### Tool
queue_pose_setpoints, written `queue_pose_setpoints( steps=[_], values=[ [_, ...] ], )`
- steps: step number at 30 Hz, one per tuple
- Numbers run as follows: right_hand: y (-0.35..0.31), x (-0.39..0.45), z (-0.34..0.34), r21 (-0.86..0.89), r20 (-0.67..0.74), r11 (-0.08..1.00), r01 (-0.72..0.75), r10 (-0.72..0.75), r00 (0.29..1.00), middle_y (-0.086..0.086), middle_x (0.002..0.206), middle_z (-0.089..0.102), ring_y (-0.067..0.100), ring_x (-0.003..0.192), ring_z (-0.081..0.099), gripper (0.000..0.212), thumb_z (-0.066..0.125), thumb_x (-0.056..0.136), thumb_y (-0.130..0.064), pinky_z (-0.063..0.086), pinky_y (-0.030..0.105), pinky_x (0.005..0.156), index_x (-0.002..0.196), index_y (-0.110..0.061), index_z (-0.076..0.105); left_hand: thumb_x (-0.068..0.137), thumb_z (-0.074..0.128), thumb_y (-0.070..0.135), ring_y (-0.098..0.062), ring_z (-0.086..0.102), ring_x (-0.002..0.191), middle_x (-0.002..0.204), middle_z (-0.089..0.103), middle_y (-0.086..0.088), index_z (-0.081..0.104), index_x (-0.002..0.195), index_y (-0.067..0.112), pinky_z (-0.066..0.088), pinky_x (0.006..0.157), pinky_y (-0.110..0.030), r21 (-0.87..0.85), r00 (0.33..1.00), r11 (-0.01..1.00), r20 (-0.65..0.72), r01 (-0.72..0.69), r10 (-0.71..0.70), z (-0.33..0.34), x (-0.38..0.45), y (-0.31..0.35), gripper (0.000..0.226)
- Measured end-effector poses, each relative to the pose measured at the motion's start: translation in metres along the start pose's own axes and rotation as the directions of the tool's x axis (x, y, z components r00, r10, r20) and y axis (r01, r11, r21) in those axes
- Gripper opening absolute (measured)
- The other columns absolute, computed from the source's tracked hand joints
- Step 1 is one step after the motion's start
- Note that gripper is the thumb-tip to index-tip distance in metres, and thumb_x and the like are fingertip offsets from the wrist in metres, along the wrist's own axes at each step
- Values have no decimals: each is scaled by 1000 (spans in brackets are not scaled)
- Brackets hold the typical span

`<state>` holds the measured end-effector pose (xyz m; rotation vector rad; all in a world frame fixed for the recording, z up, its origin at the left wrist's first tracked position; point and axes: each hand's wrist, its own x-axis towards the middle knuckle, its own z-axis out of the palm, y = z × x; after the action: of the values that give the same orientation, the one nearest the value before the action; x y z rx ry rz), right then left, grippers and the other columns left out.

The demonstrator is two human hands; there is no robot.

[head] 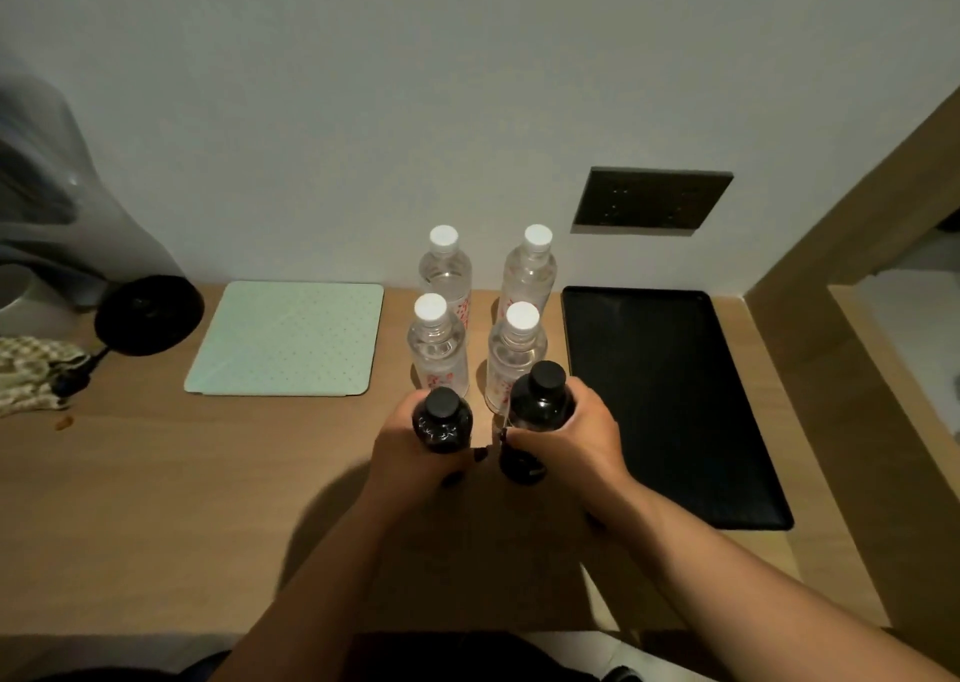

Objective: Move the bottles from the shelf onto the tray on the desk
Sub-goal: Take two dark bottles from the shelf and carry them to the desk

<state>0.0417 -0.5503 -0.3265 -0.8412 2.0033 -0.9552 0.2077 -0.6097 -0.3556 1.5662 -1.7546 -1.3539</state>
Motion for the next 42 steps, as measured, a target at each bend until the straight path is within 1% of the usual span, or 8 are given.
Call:
queue_pose_setpoints(
  steps=[6,12,15,19,23,30,36,42],
  values=[
    [1,-3,3,-15,1,1000,18,-18,1000,-15,94,64,5,90,59,48,83,58,-18,42,14,68,95,-36,58,60,84,9,-5,60,89,95,64,10,52,107,25,43,69,-16,-69,999,997,15,-28,29,-3,4,-9,59],
    [15,-7,15,-72,18,997,-8,10,1000,-11,93,64,9,90,62,39,76,58,-22,55,35,82,92,-31,60,53,83,28,-17,62,101,108,62,-1,50,109,24,52,80,-28,-42,1000,999,-13,-16,15,2,9,-12,65],
    [7,-10,10,-100,58,995,-2,7,998,-14,113,49,11,106,54,68,81,63,-23,48,22,86,122,-25,47,52,89,22,-22,40,132,147,33,-7,25,142,29,40,105,-41,-100,997,995,-73,12,-19,-3,6,-5,110],
    [-15,-1,9,108,148,933,-344,327,933,6,152,23,31,128,40,113,82,67,-28,45,46,98,149,-38,5,50,88,13,-21,24,143,159,14,2,-3,148,43,32,112,-48,-46,996,995,8,-88,89,-15,16,10,136],
    [-28,8,13,184,170,887,-423,395,903,7,154,22,32,121,44,103,73,76,-20,52,42,77,148,-44,2,63,75,-7,2,57,108,149,32,7,-10,149,37,51,91,-31,-125,982,992,179,-30,52,-18,26,21,130],
    [-33,24,27,209,70,918,-337,329,942,7,150,25,22,98,45,100,65,81,-9,48,50,96,148,-45,1,65,73,-13,-15,39,126,151,32,-3,0,151,29,37,109,-42,-243,993,970,118,12,17,-12,42,30,120],
    [-38,39,32,187,65,936,-299,292,954,6,141,37,19,82,54,93,62,82,-10,55,46,84,146,-49,7,68,72,-12,-12,38,121,139,35,2,2,149,31,36,108,-37,-231,990,973,141,14,20,-15,48,41,116],
    [-48,43,34,213,55,942,-259,253,966,6,128,47,26,94,57,81,57,78,-11,51,40,80,141,-47,22,66,74,-11,-21,44,126,145,38,-6,3,150,26,36,109,-46,-212,990,977,142,19,11,-16,53,43,116]
  ],
)
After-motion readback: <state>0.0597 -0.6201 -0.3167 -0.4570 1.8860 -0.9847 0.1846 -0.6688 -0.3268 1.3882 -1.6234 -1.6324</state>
